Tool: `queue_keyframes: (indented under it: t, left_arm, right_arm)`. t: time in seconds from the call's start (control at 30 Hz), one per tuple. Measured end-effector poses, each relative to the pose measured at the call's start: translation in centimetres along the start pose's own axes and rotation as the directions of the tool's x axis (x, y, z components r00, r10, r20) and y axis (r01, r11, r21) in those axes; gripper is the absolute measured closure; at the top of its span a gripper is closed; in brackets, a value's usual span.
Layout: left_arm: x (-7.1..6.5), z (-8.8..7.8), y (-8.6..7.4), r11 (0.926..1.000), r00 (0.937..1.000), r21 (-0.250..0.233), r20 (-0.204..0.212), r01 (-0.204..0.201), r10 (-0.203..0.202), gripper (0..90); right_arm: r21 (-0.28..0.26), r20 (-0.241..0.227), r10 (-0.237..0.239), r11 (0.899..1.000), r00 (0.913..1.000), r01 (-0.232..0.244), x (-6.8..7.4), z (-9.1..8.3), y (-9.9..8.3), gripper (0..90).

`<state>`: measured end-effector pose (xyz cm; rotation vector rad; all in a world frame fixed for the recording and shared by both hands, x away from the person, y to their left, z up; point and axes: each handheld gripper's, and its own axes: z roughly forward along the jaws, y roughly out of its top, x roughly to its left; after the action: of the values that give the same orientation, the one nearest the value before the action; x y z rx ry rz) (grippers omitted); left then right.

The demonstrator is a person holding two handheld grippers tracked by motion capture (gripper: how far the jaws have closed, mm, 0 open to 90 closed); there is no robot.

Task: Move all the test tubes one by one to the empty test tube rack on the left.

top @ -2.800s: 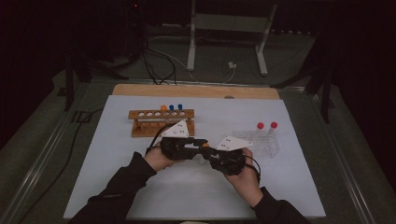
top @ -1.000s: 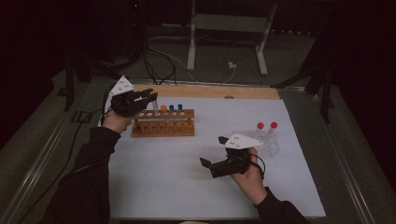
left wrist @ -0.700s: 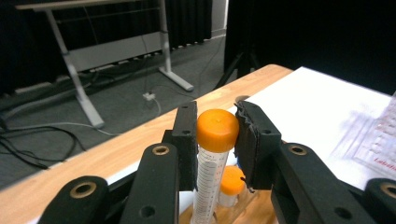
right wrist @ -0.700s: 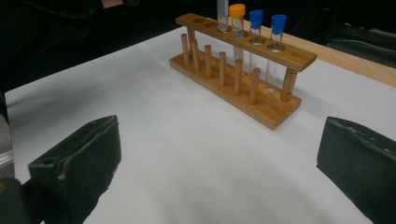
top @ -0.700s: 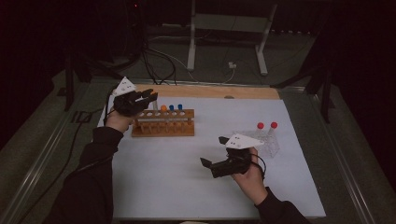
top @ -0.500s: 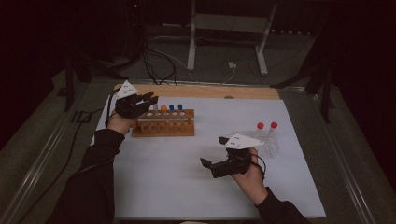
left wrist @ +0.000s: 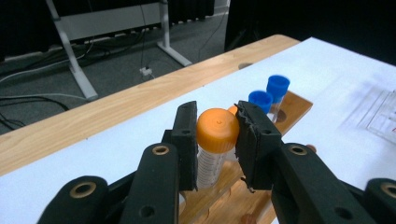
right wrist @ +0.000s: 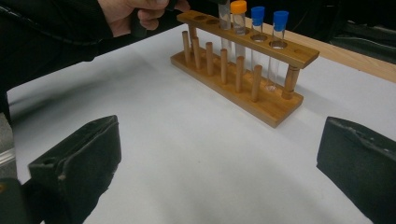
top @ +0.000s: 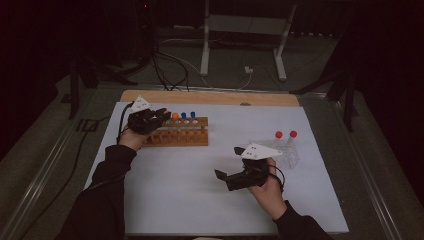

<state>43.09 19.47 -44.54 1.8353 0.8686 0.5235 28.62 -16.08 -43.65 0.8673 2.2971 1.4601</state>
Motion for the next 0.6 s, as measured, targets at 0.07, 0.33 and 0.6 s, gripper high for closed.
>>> queue_keyframes:
  t: [0.07, 0.33, 0.6]
  left_arm:
    - [0.01, 0.14, -0.19, 1.0000, 1.0000, 0.003, -0.002, 0.004, -0.004, 71.3]
    - [-0.03, 0.51, -0.65, 0.9998, 1.0000, 0.020, -0.005, 0.000, 0.000, 71.2]
    - [0.05, 0.23, -0.58, 0.9996, 0.9997, 0.026, 0.023, -0.008, 0.007, 63.7]
  right_arm:
    - [0.001, -0.001, 0.001, 1.000, 1.0000, -0.001, 0.01, 0.01, -0.01, 0.0]
    - [0.001, -0.001, 0.000, 1.000, 1.0000, 0.000, -0.04, -0.05, -0.01, 0.0]
    - [0.000, -0.002, 0.001, 1.000, 1.0000, -0.001, -0.05, -0.14, 0.03, 0.0]
